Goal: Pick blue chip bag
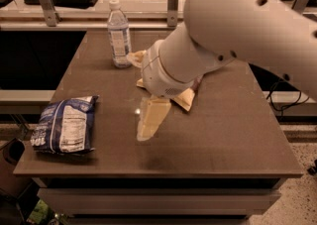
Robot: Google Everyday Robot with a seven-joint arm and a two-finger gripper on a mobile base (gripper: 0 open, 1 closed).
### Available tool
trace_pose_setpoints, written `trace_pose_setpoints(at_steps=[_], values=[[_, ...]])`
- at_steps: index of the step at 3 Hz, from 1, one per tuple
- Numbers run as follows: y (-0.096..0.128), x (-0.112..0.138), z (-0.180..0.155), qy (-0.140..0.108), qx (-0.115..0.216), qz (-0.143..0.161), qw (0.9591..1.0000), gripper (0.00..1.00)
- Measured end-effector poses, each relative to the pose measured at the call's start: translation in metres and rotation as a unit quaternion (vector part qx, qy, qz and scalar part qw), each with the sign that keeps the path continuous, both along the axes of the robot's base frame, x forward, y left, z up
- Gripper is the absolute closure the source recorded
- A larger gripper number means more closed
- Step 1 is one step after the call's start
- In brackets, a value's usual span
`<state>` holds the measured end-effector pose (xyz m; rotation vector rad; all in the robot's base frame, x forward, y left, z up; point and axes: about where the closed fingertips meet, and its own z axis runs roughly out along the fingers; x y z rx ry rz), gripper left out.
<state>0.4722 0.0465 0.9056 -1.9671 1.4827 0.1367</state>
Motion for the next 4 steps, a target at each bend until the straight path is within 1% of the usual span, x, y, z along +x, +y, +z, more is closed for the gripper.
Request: trace_pose_setpoints(at_steps=[2, 3, 4], values=[[0.001, 0.002, 0.003, -0.009, 0.000, 0.005, 0.9999, 0.00], [0.023, 0.014, 0.001, -0.021, -0.005, 0.045, 0.9988, 0.00], [0.057, 0.029, -0.008, -0.034, -0.008, 0.101, 0.9942, 0.00]])
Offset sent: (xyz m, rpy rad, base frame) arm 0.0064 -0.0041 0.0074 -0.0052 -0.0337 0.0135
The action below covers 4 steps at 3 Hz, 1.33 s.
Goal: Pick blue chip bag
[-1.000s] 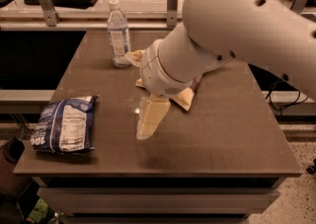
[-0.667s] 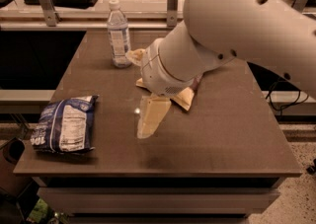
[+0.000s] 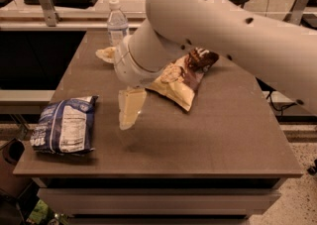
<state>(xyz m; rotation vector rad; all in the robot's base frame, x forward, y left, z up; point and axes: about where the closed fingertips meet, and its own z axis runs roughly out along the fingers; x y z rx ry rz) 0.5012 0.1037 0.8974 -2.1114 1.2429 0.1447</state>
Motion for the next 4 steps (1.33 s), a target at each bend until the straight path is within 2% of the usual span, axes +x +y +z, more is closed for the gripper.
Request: trace_pose_setpoints(at_steps=[1, 2, 3, 4], values=[[0.023, 0.008, -0.015, 0.004, 0.003, 0.037, 0.9993, 0.00], [0.041, -0.001, -0.035, 0.035, 0.003, 0.069, 0.9970, 0.00], [0.055, -0.015, -0.043, 0.052, 0.000, 0.094, 0.9942, 0.00], [0.073, -0.027, -0.035, 0.059, -0.007, 0.121, 0.9909, 0.00]])
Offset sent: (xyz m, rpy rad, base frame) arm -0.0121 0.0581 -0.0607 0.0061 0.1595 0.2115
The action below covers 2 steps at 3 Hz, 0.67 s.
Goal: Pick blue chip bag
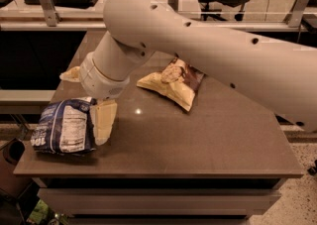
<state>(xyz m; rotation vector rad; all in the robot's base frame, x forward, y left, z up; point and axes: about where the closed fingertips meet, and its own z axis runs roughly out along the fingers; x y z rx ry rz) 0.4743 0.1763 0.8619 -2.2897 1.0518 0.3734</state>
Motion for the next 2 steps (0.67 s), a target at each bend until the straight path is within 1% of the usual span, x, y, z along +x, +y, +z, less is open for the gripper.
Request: trace_pose_setpoints(at_steps=[1, 2], values=[[0.028, -0.007, 0.003, 0.006, 0.006, 0.040, 0.9992, 0.00], [0.059, -0.014, -0.009, 0.031, 0.021, 0.078, 0.9962, 0.00]])
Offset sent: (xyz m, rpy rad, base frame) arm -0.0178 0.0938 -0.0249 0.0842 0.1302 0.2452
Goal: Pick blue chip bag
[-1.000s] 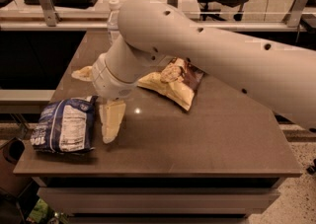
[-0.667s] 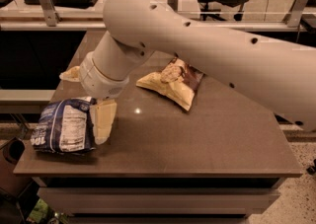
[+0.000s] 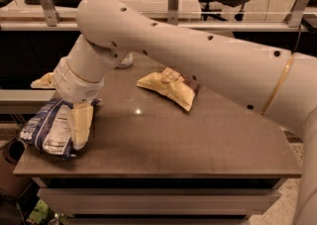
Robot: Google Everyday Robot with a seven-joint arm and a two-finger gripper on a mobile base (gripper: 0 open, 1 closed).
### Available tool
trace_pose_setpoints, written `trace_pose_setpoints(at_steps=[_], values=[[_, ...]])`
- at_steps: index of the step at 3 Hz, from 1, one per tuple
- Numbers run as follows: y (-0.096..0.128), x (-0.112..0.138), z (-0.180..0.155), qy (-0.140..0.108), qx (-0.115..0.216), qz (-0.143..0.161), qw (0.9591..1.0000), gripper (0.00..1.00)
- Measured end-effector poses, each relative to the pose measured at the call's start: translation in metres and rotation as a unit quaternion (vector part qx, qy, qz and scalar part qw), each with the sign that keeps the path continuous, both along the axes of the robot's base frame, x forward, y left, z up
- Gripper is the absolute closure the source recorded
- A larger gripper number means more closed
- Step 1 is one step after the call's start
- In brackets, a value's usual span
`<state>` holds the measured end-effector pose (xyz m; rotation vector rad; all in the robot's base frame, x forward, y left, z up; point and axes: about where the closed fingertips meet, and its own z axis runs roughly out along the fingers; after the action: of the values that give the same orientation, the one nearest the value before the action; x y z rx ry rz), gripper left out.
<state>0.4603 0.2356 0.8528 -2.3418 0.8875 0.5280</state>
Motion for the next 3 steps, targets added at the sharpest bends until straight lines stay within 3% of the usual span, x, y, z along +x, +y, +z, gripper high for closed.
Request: trace_pose_setpoints(at_steps=[1, 3], values=[[0.0250, -0.0068, -0.0234, 0.039, 0.013, 0.024, 0.9988, 0.18], [0.0264, -0.0068, -0.0187, 0.044, 0.013, 0.026, 0.9986, 0.65]])
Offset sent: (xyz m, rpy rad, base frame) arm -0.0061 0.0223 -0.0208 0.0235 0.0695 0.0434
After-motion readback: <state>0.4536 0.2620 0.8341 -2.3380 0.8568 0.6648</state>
